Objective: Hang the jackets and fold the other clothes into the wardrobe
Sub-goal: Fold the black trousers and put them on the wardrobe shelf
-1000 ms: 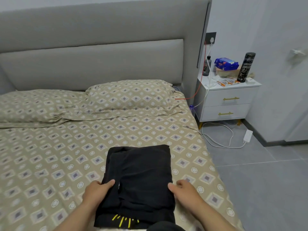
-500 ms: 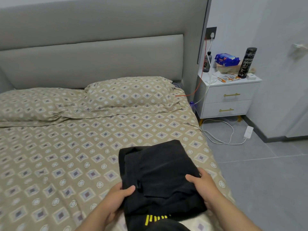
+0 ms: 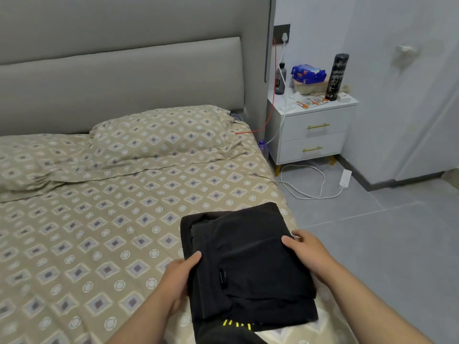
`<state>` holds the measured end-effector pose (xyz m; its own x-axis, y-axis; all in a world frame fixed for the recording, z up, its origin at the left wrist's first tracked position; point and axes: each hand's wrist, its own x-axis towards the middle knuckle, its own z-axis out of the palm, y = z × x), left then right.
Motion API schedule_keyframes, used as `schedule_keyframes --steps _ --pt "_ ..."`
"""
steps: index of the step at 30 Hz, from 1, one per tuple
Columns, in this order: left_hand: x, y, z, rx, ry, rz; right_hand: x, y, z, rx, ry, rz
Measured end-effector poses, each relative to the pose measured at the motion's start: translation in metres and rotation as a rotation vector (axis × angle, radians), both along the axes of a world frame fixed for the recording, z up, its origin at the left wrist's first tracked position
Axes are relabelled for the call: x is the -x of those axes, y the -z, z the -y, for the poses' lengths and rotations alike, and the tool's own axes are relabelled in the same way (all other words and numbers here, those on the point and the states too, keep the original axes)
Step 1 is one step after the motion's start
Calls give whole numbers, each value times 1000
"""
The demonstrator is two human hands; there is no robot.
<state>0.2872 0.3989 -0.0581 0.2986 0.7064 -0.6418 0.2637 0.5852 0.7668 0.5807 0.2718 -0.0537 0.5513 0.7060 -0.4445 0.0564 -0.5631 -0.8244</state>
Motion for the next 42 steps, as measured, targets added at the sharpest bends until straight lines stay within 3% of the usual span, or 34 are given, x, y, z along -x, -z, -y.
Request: schedule_keyframes --steps 7,11,15,21,25,31,36,42 --pt "-39 -7 -24 123 -180 -31 -20 2 -68 32 107 -223" --pt "-49 -10 -37 169 -169 -31 -31 4 -78 59 6 -259" --pt "-49 -14 -45 167 -137 16 -28 10 -78 -63 -53 -309" --pt "-64 -42 -34 318 -174 153 -21 -10 -55 -169 -61 -61" --pt "-68 -70 -19 228 -80 159 -23 -44 -21 -288 2 20" --pt "-82 -128 11 -144 -54 414 -22 -114 32 -544 158 -22" --pt "-79 -184 47 203 32 658 -19 -166 75 -804 238 -167" --pt "-73 -212 87 190 194 747 -14 -200 129 -915 213 -297"
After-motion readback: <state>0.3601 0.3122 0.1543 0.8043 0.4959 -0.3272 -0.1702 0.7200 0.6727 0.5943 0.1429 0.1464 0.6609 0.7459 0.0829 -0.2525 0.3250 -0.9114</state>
